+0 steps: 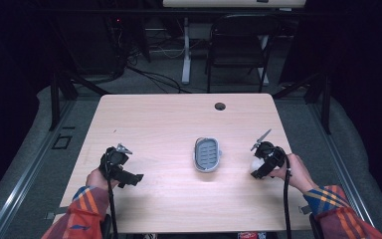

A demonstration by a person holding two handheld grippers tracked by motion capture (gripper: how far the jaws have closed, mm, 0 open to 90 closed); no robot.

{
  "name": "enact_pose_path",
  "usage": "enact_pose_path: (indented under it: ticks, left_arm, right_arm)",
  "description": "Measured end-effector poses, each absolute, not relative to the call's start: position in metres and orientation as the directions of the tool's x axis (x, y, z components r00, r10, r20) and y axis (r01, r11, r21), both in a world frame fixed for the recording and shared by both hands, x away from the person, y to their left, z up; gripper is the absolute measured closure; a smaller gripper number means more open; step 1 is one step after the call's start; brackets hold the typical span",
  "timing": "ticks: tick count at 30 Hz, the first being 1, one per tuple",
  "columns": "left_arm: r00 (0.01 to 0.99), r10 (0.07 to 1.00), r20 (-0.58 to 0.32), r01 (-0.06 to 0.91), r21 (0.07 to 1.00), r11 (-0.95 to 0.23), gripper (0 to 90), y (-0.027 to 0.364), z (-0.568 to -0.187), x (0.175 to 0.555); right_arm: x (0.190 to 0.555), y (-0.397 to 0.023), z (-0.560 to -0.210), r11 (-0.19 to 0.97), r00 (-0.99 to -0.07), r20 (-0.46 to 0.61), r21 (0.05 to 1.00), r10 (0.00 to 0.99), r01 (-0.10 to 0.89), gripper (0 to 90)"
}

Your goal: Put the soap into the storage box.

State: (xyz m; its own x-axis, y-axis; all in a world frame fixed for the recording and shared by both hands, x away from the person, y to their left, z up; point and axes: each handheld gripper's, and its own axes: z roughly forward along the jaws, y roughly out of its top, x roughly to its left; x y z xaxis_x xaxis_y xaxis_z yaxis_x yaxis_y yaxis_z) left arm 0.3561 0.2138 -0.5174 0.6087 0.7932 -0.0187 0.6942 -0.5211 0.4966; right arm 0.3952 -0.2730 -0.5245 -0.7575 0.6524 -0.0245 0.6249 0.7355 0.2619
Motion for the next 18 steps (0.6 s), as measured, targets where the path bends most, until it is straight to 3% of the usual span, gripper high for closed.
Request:
enact_pose_path:
  ticks: [18]
  left_arm:
    - [0.613, 0.790, -0.017, 0.693, 0.493, -0.527, 0.0, 0.213, -0.518, 0.357]
  right_arm:
    - [0.388, -0.277, -0.501, 0.718, -0.753, -0.029, 0.325, 0.658, 0.615, 23.7]
